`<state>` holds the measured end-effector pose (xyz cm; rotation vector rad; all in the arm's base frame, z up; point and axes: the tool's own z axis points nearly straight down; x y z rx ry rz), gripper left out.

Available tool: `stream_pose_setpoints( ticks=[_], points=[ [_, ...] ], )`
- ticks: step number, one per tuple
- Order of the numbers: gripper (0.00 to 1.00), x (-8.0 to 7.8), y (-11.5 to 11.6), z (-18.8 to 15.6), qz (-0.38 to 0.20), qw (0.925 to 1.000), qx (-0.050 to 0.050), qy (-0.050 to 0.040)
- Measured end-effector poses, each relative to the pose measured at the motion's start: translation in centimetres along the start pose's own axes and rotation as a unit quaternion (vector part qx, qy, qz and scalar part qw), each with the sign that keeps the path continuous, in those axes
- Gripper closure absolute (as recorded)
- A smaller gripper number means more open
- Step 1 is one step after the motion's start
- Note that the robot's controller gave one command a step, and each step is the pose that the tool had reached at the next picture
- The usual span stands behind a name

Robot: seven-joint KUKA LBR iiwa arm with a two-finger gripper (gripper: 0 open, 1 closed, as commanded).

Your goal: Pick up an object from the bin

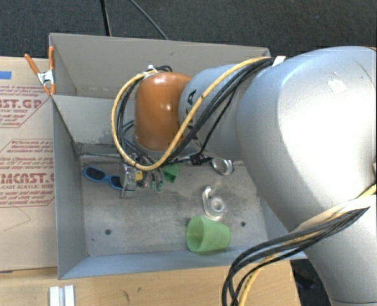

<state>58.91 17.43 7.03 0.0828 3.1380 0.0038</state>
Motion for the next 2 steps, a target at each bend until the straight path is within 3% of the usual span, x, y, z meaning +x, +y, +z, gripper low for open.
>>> stream_pose_setpoints(
  ticks=[1,2],
  points=[
    [1.0,1.1,2.4,0.1,0.016,0.9999,0.0,0.0009],
    [1.0,6.4,4.5,-18.3,-0.035,0.9994,-0.001,-0.0033]
  ],
)
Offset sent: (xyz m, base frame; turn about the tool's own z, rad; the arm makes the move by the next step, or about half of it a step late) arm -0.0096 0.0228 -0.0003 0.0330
